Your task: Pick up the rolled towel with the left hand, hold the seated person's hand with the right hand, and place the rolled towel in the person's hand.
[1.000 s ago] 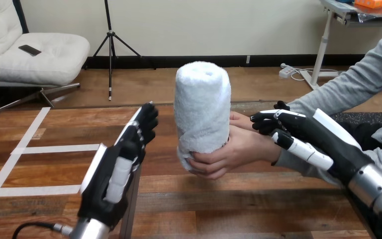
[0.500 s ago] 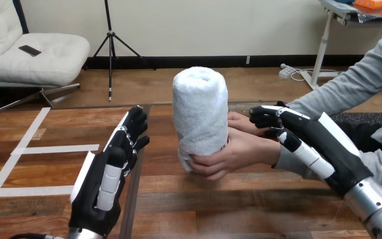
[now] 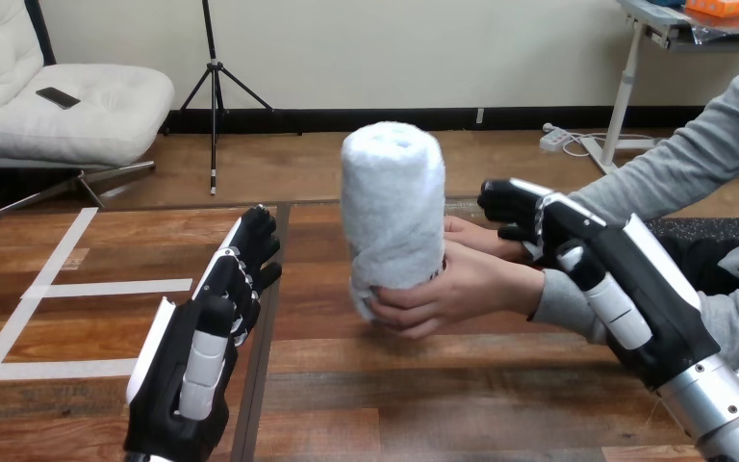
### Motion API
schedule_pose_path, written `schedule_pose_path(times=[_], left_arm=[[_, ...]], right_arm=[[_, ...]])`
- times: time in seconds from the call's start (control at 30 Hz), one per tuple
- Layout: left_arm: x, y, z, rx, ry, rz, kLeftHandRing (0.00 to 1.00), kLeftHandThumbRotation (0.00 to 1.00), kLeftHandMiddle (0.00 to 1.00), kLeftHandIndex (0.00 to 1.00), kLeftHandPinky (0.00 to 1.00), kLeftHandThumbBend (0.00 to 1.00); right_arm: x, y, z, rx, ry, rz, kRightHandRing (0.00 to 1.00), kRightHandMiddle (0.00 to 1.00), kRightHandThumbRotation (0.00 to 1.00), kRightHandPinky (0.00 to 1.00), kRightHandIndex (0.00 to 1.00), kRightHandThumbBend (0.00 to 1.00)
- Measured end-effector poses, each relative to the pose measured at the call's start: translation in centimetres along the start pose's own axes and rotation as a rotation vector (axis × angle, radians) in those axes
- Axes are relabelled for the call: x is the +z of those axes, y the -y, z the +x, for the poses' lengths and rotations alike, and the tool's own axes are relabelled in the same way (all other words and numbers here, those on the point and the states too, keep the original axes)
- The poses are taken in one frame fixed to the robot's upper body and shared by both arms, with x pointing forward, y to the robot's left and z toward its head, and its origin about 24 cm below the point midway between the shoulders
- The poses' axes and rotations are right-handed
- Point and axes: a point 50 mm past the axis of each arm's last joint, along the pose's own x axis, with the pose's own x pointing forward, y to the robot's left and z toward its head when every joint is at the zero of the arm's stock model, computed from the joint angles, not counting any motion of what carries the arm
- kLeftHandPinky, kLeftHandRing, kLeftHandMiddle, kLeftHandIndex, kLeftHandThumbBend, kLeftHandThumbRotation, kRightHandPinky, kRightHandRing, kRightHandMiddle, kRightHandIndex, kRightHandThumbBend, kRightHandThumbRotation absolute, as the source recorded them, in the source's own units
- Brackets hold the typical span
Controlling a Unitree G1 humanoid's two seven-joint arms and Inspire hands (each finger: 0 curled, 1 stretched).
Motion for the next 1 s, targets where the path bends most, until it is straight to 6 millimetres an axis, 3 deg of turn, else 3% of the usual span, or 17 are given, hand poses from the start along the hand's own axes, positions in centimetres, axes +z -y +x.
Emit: schedule_pose_path(times=[0.5,1.0], left_arm=[[0.9,0.4,-0.4,0.025,0.052,-0.011,0.9,1.0,0.92,0.91,0.83,0.89],[2.0,1.0,-0.3,0.031,0.136,-0.014,0.9,0.99,0.91,0.89,0.82,0.85]], right_arm=[[1.9,-2.2,-0.5,-0.052,0.12,0.129,0.93,0.92,1.0,0.9,0.9,0.93],[2.3,-4.5,-2.0,-0.089,0.142,0.31,0.94,0.93,1.0,0.9,0.91,0.98]])
